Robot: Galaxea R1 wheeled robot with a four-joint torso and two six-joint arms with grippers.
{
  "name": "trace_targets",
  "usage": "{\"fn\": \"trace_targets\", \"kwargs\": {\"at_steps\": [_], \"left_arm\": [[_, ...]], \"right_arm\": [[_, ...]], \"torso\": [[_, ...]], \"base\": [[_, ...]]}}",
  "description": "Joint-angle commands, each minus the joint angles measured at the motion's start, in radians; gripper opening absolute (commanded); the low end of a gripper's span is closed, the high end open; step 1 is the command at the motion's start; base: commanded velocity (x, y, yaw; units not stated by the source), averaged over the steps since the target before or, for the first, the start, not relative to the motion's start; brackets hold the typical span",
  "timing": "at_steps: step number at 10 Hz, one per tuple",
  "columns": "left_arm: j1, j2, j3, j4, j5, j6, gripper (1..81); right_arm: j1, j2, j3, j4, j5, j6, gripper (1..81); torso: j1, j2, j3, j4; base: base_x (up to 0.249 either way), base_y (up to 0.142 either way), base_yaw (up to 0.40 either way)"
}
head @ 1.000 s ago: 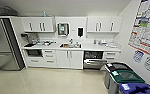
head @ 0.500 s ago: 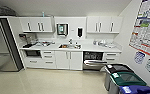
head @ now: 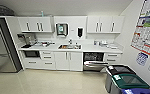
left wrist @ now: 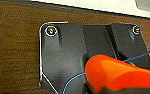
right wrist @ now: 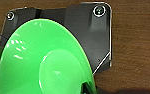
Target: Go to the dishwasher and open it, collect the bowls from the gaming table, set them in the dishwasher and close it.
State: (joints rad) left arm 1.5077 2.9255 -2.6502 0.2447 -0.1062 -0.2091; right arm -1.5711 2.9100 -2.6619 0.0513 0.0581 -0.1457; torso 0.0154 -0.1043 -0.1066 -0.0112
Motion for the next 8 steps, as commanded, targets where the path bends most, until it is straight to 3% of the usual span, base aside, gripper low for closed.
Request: {"fn": "trace_targets", "kwargs": {"at_steps": [1,8], "left_arm": [[-0.050,-0.009,0.001,0.013,0.042,0.005,1.0],[-0.050,-0.008,0.001,0.013,0.043,0.005,1.0]], "right_arm": [[0.038,-0.010,-0.001,-0.008,-0.055,-0.002,1.0],[0.036,-0.012,0.001,-0.008,-0.055,-0.002,1.0]], "torso": [[0.000,0.000,0.000,0.000],[0.000,0.000,0.000,0.000]], "base": [[0.107,0.000,0.000],[0.101,0.000,0.000]]}}
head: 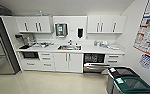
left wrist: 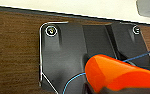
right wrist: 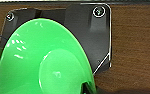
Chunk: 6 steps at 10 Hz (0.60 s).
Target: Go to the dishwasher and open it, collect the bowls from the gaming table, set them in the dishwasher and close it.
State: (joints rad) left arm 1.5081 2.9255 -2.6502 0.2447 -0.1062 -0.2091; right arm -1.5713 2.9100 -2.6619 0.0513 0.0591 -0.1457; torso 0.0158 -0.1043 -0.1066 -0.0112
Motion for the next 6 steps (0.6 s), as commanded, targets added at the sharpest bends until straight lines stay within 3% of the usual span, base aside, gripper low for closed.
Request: {"fn": "trace_targets", "kwargs": {"at_steps": [1,6], "left_arm": [[-0.050,-0.009,0.001,0.013,0.043,0.005,1.0],[-0.050,-0.011,0.001,0.011,0.042,0.005,1.0]], "right_arm": [[0.036,-0.010,0.001,-0.008,-0.056,-0.002,1.0],[0.036,-0.010,0.001,-0.008,-0.058,-0.002,1.0]], "torso": [[0.000,0.000,0.000,0.000],[-0.001,0.000,0.000,0.000]], "base": [[0.085,0.000,0.000],[0.085,0.000,0.000]]}}
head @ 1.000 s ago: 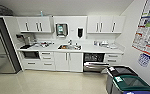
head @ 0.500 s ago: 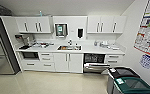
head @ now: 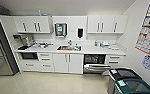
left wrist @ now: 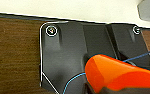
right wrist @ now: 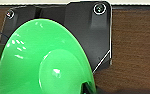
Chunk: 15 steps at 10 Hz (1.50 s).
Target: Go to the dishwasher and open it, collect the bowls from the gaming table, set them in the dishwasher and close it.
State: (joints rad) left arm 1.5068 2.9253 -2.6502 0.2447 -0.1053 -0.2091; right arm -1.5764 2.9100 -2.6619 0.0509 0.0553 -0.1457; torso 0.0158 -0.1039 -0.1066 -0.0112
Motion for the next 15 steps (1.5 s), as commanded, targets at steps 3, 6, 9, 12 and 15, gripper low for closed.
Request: {"fn": "trace_targets", "kwargs": {"at_steps": [3,6,9,12,15], "left_arm": [[-0.049,-0.012,0.001,0.011,0.041,0.005,1.0],[-0.049,-0.012,0.001,0.011,0.041,0.005,1.0],[-0.049,-0.012,0.001,0.011,0.041,0.005,1.0],[-0.049,-0.011,0.001,0.010,0.039,0.005,1.0],[-0.049,-0.009,0.001,0.010,0.039,0.005,1.0]], "right_arm": [[0.043,-0.010,-0.001,-0.008,-0.054,-0.002,1.0],[0.041,-0.010,-0.001,-0.009,-0.054,-0.002,1.0],[0.041,-0.010,0.001,-0.008,-0.052,-0.002,1.0],[0.040,-0.010,0.001,-0.008,-0.052,-0.002,1.0],[0.040,-0.013,-0.001,-0.008,-0.052,-0.002,1.0]], "torso": [[0.000,0.000,0.000,0.000],[0.000,0.000,0.000,0.000],[0.000,0.000,0.000,0.000],[0.000,0.000,0.000,0.000],[-0.001,0.000,0.000,0.000]], "base": [[0.085,0.000,0.000],[0.085,0.000,0.000],[0.085,0.000,0.000],[0.085,0.000,0.000],[0.090,0.000,0.000]]}}
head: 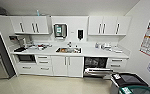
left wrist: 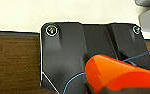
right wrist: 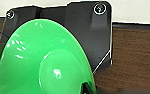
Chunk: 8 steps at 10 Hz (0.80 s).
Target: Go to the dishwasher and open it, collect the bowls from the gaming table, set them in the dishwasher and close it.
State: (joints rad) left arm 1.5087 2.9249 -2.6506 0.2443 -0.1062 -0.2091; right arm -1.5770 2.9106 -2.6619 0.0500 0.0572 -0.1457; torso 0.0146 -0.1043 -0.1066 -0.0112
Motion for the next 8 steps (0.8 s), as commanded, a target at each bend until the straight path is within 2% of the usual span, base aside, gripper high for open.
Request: {"fn": "trace_targets", "kwargs": {"at_steps": [1,8], "left_arm": [[-0.051,-0.010,0.001,0.010,0.040,0.004,1.0],[-0.051,-0.009,0.003,0.010,0.040,0.004,1.0]], "right_arm": [[0.041,-0.014,-0.001,-0.007,-0.054,-0.002,1.0],[0.041,-0.014,0.001,-0.004,-0.053,-0.002,1.0]], "torso": [[0.000,0.000,0.000,0.000],[-0.001,0.000,0.000,0.000]], "base": [[0.092,0.000,0.000],[0.092,0.000,0.000]]}}
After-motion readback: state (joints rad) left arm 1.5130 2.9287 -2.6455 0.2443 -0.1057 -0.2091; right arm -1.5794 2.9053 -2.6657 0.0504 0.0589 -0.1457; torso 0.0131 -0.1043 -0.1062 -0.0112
